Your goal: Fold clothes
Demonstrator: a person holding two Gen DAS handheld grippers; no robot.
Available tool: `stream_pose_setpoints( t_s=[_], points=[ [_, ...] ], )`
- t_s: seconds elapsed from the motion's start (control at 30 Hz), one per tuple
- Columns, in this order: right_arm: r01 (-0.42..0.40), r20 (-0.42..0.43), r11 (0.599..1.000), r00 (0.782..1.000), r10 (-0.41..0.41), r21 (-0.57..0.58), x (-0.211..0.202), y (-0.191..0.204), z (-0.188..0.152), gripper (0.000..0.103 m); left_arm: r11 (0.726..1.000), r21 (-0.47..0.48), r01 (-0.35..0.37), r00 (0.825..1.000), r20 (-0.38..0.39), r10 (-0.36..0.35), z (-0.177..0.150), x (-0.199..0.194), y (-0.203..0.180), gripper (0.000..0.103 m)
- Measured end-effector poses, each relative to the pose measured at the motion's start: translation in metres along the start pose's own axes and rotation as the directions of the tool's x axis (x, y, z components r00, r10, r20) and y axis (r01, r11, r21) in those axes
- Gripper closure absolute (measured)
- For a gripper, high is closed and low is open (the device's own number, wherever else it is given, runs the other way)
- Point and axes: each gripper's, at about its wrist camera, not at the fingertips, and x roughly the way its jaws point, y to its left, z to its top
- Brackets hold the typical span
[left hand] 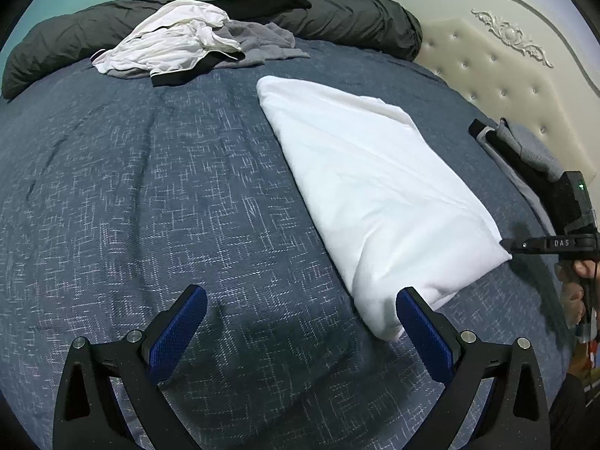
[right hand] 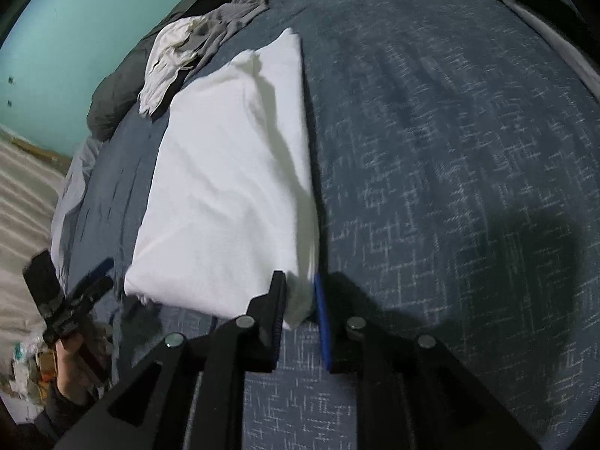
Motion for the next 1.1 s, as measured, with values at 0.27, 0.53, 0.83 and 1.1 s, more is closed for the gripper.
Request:
stream_pose_setpoints(
  t_s=[0.27, 0.53, 0.83, 1.1],
  points=[
    [0.041, 0.005, 0.998, 0.999, -0.041, -0.048, -0.005, -0.002, -0.002, 0.1, 1.0, 0.011, -0.004, 1.0, -0.013, 0.004, -0.003, 0.003, -0.001, 0.0],
    [0.098, 0.019, 0.992, 0.995, -0.097, -0.081, -0.018, 0.007, 0.019, 0.097, 1.0, 0.008, -0.009, 1.0, -0.001, 0.009, -0.002, -0.002, 0.002, 0.0],
    [0.058, 0.126, 0.996, 0.991, -0.049, -0.067, -0.011, 0.042, 0.127, 0.086, 1.0, -0.004, -0.019, 1.0, 0.011, 0.019, -0.001, -0.003, 0.007, 0.0],
    [0.097, 0.091, 0.991, 0.992, -0.088, -0.093, 0.05, 0.074, 0.204, 0.065, 0.999, -0.025, -0.027, 0.999, 0.022, 0.027, 0.001, -0.007, 0.016, 0.0]
  ],
)
